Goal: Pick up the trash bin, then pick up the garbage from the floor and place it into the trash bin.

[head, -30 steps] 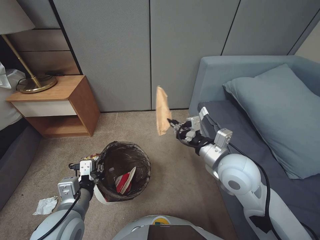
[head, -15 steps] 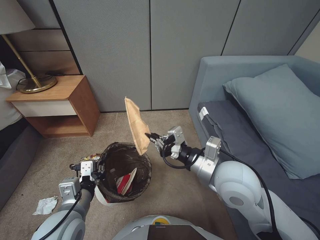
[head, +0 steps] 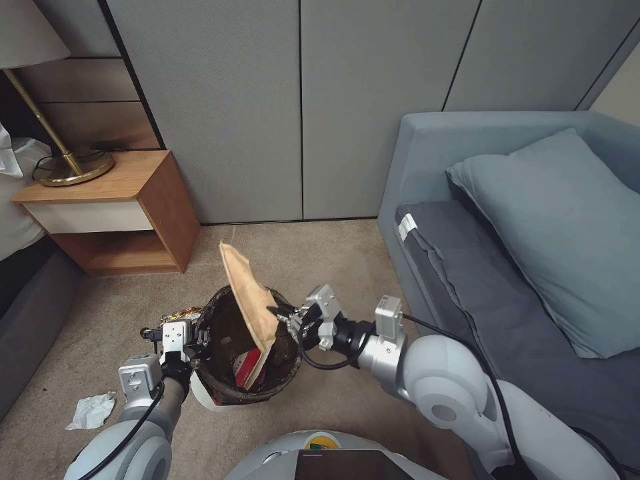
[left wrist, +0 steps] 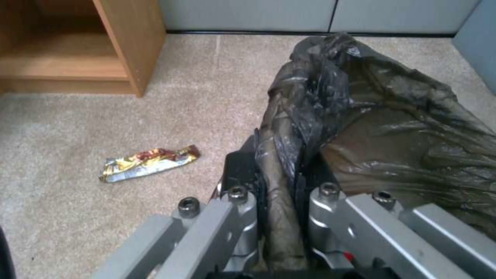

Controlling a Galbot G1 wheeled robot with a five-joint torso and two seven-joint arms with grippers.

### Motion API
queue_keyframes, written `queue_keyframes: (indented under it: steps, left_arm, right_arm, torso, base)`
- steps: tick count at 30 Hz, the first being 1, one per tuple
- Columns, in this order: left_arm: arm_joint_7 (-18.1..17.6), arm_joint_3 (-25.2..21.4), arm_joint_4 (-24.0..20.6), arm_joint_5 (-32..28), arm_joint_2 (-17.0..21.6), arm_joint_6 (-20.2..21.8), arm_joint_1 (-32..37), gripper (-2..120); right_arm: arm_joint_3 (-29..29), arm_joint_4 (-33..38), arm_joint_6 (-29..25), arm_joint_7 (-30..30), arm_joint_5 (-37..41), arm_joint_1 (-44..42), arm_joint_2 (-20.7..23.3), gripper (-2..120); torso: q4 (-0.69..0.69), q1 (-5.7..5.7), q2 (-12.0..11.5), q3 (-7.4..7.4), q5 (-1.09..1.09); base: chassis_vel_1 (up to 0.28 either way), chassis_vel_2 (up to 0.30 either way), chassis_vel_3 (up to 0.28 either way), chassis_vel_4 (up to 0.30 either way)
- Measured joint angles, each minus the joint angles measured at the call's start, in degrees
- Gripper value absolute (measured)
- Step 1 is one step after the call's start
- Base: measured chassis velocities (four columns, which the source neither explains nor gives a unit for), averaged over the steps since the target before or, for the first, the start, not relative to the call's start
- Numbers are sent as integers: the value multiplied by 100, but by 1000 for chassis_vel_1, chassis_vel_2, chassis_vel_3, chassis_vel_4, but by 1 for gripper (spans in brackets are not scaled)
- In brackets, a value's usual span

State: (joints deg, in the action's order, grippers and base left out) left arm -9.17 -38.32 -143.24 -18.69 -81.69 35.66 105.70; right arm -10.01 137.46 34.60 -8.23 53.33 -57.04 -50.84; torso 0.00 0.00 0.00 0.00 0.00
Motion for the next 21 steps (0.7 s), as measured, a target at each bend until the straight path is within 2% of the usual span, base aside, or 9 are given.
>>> queue_keyframes:
  steps: [8,16,17,18,20,21]
  left_arm:
    - [0,-11,0,-11,0,2,-9,7]
    - [1,-10,0,-24,9,2,-15,7]
    - [2,-10,0,-25,10,2,-16,7]
    - [3,-9,0,-30,12,2,-17,7]
    - [5,-9,0,-33,14,2,-17,7]
    - [8,-11,0,-38,17,2,-17,7]
  right_arm:
    - [-435,-249,41,-103,-160,83,22,0]
    - [-562,-465,48,-133,-340,111,-24,-2]
    - [-571,-474,64,-132,-361,119,-27,1]
    - [-590,-481,106,-133,-377,129,-30,10]
    - [-601,-486,122,-133,-378,130,-32,13]
    - [-616,-503,127,-135,-392,130,-36,19]
  torso:
    - [0,0,0,0,0]
    - [0,0,0,0,0]
    - [0,0,0,0,0]
    - [0,0,0,0,0]
    - [0,0,0,0,0]
    - [0,0,0,0,0]
  base:
    - [0,0,0,0]
    - [0,0,0,0]
    - [0,0,0,0]
    - [0,0,0,0]
    - [0,0,0,0]
    - [0,0,0,0]
